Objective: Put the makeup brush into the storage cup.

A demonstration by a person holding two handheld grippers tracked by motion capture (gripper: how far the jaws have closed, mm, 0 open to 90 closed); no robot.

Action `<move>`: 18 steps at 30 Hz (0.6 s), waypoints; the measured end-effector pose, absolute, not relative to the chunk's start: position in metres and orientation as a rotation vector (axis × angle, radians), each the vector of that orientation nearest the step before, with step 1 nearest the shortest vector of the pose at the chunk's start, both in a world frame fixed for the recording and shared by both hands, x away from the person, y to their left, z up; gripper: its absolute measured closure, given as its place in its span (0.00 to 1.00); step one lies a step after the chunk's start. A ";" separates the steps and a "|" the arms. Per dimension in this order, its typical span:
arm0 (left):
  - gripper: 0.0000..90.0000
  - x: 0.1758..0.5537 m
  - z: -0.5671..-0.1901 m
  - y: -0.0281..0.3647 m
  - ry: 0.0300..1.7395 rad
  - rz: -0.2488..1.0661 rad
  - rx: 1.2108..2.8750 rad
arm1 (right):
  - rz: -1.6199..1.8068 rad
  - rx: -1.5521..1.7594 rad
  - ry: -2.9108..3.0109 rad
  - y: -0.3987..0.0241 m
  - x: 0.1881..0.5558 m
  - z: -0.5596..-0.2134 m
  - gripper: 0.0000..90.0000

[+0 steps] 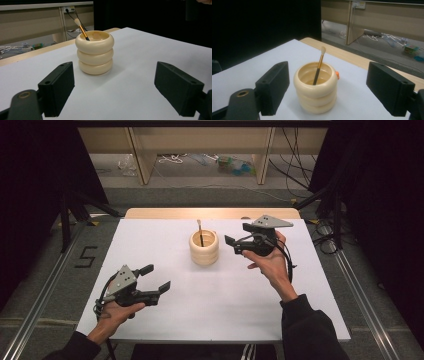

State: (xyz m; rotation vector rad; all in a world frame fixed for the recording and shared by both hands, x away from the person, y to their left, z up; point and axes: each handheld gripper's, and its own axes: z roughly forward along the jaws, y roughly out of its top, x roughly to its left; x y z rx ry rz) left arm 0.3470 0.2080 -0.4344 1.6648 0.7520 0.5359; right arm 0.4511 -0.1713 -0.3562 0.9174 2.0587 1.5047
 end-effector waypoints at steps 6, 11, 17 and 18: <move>0.18 0.347 -0.434 0.209 0.755 0.539 1.665 | 1.511 0.925 2.033 -0.181 0.438 -0.359 0.18; 0.18 0.348 -0.434 0.210 0.756 0.548 1.664 | 1.518 0.914 2.037 -0.189 0.427 -0.363 0.18; 0.18 0.348 -0.433 0.210 0.753 0.550 1.663 | 1.511 0.891 2.030 -0.195 0.418 -0.369 0.18; 0.18 0.348 -0.433 0.210 0.754 0.550 1.664 | 1.509 0.890 2.035 -0.196 0.416 -0.370 0.18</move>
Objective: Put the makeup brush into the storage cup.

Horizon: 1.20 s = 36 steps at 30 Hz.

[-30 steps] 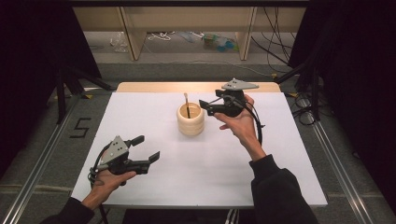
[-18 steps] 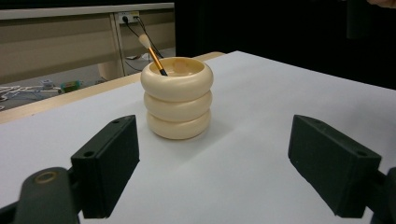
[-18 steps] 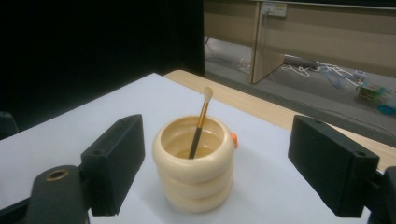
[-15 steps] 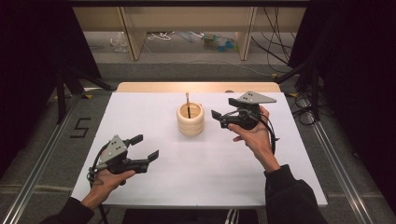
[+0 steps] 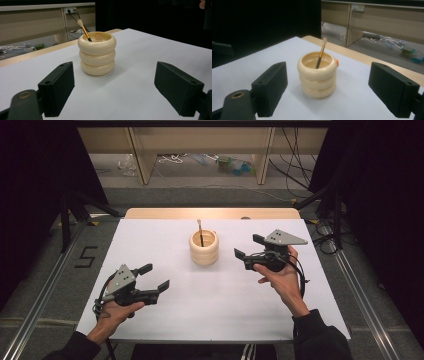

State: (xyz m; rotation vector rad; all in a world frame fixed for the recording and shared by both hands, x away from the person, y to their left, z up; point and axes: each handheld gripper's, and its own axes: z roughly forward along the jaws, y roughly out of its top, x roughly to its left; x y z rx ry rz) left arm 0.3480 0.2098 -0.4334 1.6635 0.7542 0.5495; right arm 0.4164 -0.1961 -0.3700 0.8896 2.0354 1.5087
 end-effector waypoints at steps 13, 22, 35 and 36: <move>0.18 0.348 -0.433 0.211 0.768 0.546 1.656 | 1.495 0.891 2.036 -0.206 0.397 -0.382 0.19; 0.18 0.347 -0.433 0.211 0.764 0.549 1.653 | 1.529 0.937 2.040 -0.213 0.386 -0.395 0.18; 0.18 0.347 -0.432 0.212 0.765 0.550 1.653 | 1.574 0.948 2.036 -0.223 0.373 -0.406 0.18; 0.18 0.348 -0.432 0.212 0.763 0.551 1.654 | 1.574 0.954 2.043 -0.223 0.372 -0.407 0.19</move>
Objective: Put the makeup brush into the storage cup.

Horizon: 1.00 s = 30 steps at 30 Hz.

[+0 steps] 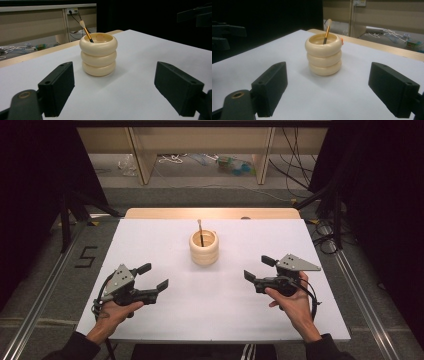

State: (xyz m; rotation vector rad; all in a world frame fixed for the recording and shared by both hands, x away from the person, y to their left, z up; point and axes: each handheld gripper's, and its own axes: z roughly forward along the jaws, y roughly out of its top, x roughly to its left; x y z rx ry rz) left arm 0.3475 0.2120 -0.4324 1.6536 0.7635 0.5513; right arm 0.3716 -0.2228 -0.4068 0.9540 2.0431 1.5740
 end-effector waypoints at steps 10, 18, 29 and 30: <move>0.18 0.347 -0.433 0.211 0.768 0.548 1.653 | 1.558 0.967 2.061 -0.228 0.363 -0.411 0.19; 0.18 0.347 -0.433 0.211 0.761 0.554 1.660 | 1.544 0.955 2.078 -0.233 0.355 -0.414 0.19; 0.18 0.346 -0.434 0.211 0.762 0.549 1.661 | 1.526 0.967 2.061 -0.238 0.350 -0.419 0.19; 0.18 0.346 -0.434 0.211 0.766 0.545 1.659 | 1.528 0.995 2.084 -0.238 0.348 -0.419 0.19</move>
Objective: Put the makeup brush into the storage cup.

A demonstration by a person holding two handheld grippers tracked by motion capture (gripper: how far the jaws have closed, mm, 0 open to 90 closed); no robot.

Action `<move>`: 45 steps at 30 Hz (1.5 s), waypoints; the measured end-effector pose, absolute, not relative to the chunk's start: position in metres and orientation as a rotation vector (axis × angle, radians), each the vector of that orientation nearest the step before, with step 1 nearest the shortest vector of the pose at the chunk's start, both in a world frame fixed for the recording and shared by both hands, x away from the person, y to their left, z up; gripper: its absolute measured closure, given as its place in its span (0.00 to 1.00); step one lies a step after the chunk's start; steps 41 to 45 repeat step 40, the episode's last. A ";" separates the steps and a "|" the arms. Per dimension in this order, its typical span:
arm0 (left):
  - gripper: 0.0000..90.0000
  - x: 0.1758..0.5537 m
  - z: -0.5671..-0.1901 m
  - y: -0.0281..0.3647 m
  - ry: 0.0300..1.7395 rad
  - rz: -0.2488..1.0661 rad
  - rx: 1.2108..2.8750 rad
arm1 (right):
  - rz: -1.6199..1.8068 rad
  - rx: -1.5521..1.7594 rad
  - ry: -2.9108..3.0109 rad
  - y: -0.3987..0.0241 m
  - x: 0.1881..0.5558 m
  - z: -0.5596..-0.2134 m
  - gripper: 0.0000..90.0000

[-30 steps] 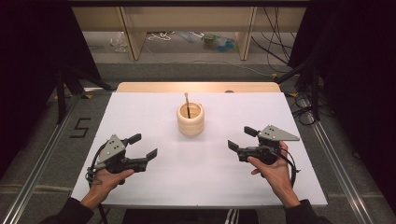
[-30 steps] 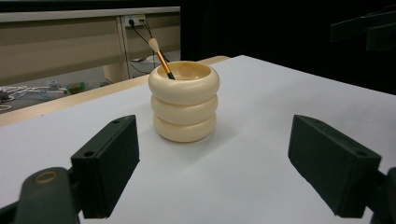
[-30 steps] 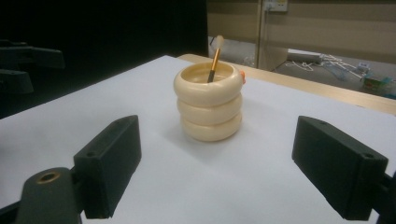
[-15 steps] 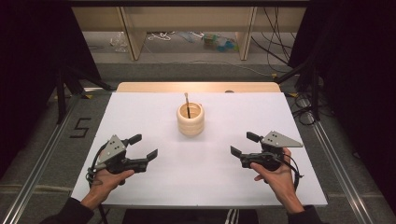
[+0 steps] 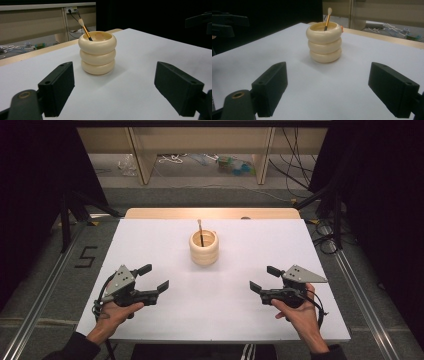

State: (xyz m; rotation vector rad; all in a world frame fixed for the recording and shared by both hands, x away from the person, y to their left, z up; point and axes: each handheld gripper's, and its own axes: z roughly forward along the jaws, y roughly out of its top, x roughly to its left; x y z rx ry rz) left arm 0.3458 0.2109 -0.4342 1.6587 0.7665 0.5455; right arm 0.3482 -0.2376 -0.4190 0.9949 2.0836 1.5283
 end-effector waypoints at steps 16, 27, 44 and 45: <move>0.18 0.344 -0.434 0.211 0.766 0.542 1.660 | 1.574 0.989 2.052 -0.238 0.342 -0.421 0.18; 0.18 0.345 -0.434 0.211 0.758 0.541 1.663 | 1.558 1.002 2.055 -0.240 0.343 -0.422 0.18; 0.18 0.345 -0.434 0.210 0.764 0.538 1.660 | 1.569 0.991 2.057 -0.238 0.344 -0.423 0.18; 0.18 0.345 -0.434 0.210 0.764 0.538 1.660 | 1.569 0.991 2.057 -0.238 0.344 -0.423 0.18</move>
